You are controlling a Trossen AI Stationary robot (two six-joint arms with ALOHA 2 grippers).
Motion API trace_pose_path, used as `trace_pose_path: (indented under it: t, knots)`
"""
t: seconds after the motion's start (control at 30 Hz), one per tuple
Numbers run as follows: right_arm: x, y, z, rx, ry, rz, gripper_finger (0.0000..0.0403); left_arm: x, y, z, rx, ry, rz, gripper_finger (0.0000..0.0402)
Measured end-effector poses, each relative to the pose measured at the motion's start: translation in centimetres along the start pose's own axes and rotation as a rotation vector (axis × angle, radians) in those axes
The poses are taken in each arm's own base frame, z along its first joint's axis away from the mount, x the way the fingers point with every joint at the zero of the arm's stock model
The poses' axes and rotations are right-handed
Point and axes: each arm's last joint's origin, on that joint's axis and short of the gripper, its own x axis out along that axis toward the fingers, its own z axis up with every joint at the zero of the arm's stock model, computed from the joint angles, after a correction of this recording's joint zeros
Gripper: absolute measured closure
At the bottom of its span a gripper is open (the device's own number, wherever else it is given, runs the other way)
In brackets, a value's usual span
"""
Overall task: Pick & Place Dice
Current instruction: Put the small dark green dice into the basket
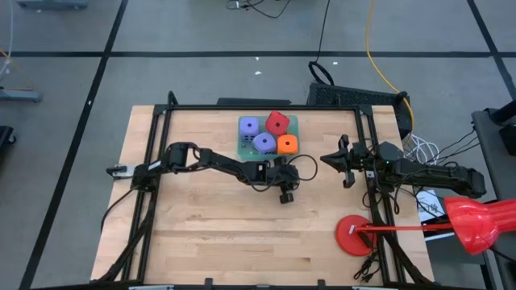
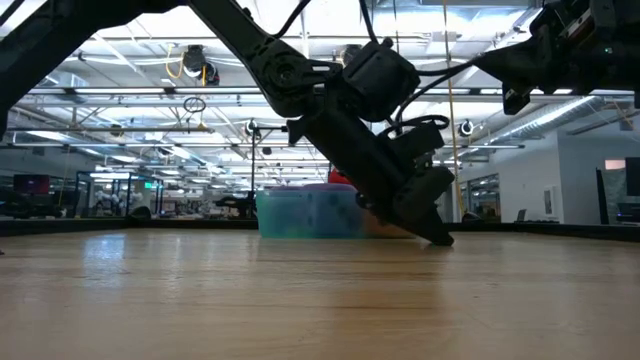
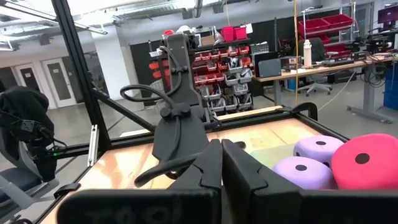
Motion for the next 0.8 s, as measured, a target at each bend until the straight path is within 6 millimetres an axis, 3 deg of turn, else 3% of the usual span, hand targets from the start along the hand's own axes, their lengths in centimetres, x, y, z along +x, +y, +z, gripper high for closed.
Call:
trace_pose_path:
  t: [0.17,0.4,0.5,0.63,0.8]
  knots:
    - [0.0,0.0,-0.1,0.002,0.009,-0.001,0.0403,-0.3,-0.1,0.5,0.011,-0.029,-0.024,0.0362]
    - [0.0,0.0,-0.1,0.003,0.015,-0.002,0.0403,-2.7,0.0,2.4,0.069,-0.075,-0.037,0.0354]
    - [0.0,0.0,-0.2,0.003,0.016,0.003,0.0403,-5.5,0.2,4.4,0.108,-0.120,-0.034,0.0355]
    - [0.0,0.1,-0.2,0.004,0.024,0.030,0.0403,-10.7,0.8,6.8,0.166,-0.212,-0.025,0.0362]
    - [0.0,0.1,-0.2,0.003,0.027,0.048,0.0403,-18.5,3.3,7.3,0.171,-0.323,0.046,0.0355]
